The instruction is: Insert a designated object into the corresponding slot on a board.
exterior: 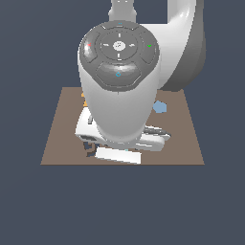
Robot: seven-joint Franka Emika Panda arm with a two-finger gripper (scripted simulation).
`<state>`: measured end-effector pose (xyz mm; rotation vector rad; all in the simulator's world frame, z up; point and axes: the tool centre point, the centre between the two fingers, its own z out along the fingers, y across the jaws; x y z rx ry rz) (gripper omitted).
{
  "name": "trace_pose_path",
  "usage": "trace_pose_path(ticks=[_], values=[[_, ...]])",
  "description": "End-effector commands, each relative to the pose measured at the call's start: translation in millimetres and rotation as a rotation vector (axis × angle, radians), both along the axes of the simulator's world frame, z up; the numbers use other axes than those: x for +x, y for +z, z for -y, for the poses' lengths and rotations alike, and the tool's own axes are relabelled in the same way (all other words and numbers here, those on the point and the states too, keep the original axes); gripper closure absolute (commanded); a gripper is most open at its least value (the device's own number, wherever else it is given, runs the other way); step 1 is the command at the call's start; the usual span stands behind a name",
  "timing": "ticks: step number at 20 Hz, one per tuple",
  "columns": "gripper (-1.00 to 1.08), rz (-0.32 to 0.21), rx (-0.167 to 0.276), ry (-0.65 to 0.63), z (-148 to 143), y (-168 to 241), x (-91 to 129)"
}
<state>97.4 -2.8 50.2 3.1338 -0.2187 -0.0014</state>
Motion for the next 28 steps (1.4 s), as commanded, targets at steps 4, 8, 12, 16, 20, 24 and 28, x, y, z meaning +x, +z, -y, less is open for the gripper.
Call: trace_pose_path(ticks=[4,8,12,16,20,24,28], values=[[-0.92,0.0,0.0,0.0,0,-8,1],[-0.92,0.001,0.0,-0.002,0,-19,1],[1.08,0.001,0.0,-0.002,0,-20,2],[1.08,0.001,0.0,-0.002,0,-20,2],[1.08,0.001,0.0,-0.002,0,-20,2],[1.08,0.001,0.0,0.001,1,-20,1],[1.08,0.001,0.0,0.02,4,-20,0]])
